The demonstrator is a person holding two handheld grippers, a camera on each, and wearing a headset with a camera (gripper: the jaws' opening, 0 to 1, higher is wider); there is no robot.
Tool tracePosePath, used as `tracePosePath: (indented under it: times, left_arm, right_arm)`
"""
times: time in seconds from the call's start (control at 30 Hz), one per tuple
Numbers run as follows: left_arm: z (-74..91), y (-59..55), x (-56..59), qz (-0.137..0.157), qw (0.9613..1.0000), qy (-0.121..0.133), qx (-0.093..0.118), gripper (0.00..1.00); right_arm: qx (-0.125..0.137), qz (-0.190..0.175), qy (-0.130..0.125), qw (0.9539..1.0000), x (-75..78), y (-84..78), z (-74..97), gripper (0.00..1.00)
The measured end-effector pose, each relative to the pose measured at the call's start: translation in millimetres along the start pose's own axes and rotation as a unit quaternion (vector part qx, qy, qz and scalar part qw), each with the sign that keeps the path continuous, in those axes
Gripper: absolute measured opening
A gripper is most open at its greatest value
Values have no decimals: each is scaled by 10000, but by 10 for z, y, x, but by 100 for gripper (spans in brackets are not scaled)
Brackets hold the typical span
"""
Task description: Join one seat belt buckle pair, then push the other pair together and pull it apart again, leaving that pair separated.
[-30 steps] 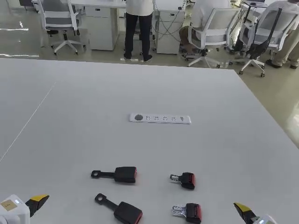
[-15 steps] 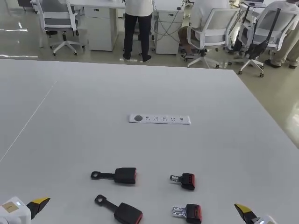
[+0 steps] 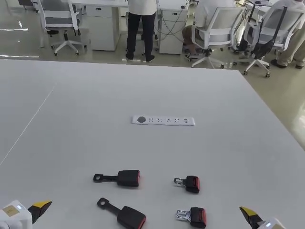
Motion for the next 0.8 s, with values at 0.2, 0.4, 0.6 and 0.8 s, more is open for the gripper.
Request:
tracePosePath:
  times: [0.2, 0.4, 0.6, 0.8]
  left_arm:
    - [1, -12, 3, 35, 10000, -6, 9, 100]
    - [1, -6, 19, 78, 10000, -22, 32, 100]
    - [-3, -6, 42, 104, 9999, -50, 58, 100]
    - [-6, -16, 62, 117, 9999, -77, 43, 100]
  right_arm:
    - [0, -38, -13, 10000, 6, 4, 7, 93]
    - [45, -121, -36, 9999, 23, 8, 22, 94]
    - [111, -269, -82, 9995, 38, 18, 34, 94]
    - [79, -317, -72, 9994, 33, -1, 40, 95]
Point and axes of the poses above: the centre of the closed fingertips' face, and the gripper's own axes: z roughly backward along the fingers, x roughly to its right, y roughly out of its top, the point moved 8 cm from there along z, roughly backward along the fingers, and after that the axes turned 7 degrees about z, right-handed, at the moved point
